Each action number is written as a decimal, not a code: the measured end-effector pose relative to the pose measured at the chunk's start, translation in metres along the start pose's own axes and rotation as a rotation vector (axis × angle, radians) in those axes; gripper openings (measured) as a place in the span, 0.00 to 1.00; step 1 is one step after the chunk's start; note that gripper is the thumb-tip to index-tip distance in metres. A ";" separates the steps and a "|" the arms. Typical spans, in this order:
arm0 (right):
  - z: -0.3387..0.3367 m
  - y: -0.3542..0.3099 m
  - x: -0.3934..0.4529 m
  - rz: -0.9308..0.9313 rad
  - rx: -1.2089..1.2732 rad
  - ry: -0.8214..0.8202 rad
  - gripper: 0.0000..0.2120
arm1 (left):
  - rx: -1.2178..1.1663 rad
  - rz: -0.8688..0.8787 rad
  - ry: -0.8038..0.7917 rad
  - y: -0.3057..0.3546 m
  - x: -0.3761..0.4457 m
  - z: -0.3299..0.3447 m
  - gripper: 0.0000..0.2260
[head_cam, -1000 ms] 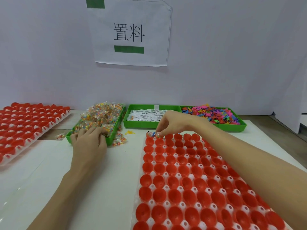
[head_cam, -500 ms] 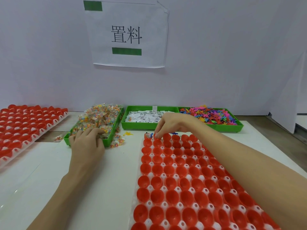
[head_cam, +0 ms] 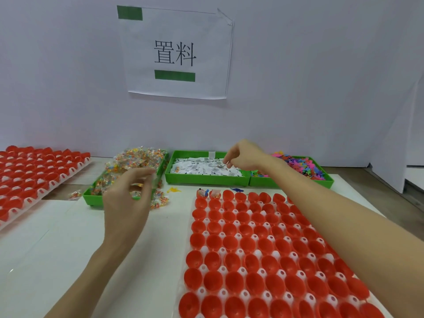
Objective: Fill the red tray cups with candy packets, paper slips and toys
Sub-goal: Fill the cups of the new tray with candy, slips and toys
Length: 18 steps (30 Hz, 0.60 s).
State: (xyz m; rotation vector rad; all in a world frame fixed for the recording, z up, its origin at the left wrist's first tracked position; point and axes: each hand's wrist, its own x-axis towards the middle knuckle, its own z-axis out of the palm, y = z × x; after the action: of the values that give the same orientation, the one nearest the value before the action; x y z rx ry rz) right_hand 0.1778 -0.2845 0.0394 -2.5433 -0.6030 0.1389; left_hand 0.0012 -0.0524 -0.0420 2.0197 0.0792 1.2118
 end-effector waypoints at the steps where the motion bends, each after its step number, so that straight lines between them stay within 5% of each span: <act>1: 0.003 0.004 0.003 -0.018 -0.047 0.022 0.16 | -0.003 0.011 -0.017 0.002 -0.002 0.003 0.08; 5: 0.019 0.015 0.016 -0.087 -0.222 0.070 0.10 | 0.176 0.105 -0.009 -0.013 0.001 0.000 0.08; 9: 0.029 0.021 0.026 -0.068 -0.365 0.053 0.09 | 0.230 0.005 -0.007 -0.040 0.008 -0.017 0.09; 18: 0.030 0.026 0.032 -0.037 -0.354 0.092 0.07 | 0.264 0.071 0.007 -0.056 0.006 -0.023 0.08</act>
State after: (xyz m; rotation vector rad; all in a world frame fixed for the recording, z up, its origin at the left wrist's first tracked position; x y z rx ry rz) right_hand 0.2103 -0.2767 0.0010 -2.8564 -0.6898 -0.1078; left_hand 0.0047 0.0029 -0.0673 2.2622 0.1806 1.3092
